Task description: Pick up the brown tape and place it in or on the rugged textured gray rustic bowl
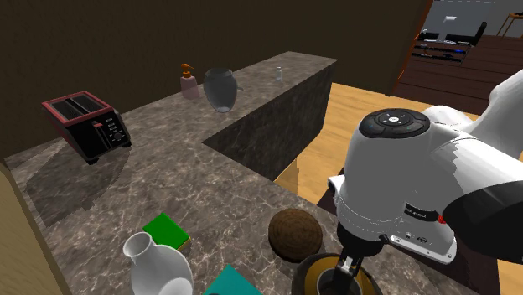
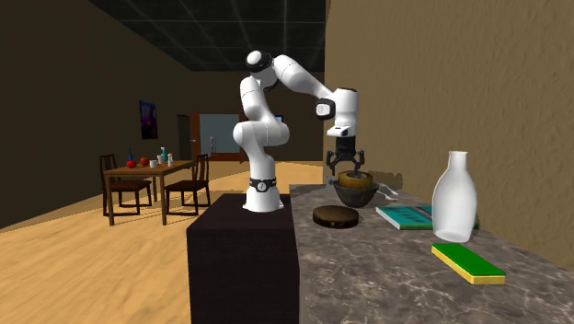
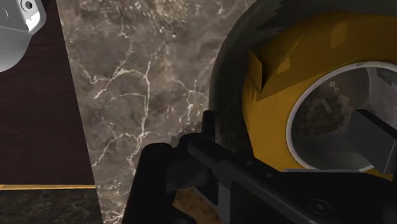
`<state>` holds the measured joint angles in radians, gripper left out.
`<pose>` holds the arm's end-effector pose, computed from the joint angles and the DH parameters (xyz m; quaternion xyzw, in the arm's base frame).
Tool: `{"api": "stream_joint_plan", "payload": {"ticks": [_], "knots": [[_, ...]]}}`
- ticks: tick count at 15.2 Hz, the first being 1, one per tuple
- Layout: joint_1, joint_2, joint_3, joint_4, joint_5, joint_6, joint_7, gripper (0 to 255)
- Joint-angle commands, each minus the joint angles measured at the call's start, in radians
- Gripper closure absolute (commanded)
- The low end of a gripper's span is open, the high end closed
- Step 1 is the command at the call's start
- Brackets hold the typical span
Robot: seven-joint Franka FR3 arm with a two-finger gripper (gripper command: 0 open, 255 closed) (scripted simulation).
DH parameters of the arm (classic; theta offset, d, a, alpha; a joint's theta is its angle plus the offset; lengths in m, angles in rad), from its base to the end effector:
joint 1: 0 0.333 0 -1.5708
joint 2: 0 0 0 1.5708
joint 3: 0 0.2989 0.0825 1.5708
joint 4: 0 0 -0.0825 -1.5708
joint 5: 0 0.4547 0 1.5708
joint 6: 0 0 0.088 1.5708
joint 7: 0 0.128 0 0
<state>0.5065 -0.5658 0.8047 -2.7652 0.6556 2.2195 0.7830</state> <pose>0.1449 0.3879 0.2427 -0.9984 -0.0008 0.0545 0.0119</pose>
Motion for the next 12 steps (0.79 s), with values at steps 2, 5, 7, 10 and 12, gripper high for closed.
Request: {"api": "stream_joint_plan", "payload": {"ticks": [2, 5, 7, 10, 12], "knots": [[0.006, -0.060, -0.047, 0.031, -0.026, -0.092, 0.003, 0], [0.006, -0.102, -0.086, 0.063, -0.051, -0.168, 0.007, 0], [0.006, -0.102, -0.086, 0.063, -0.051, -0.168, 0.007, 0], [0.006, -0.102, -0.086, 0.063, -0.051, -0.168, 0.007, 0], [0.006, -0.102, -0.086, 0.063, -0.051, -0.168, 0.007, 0]]}}
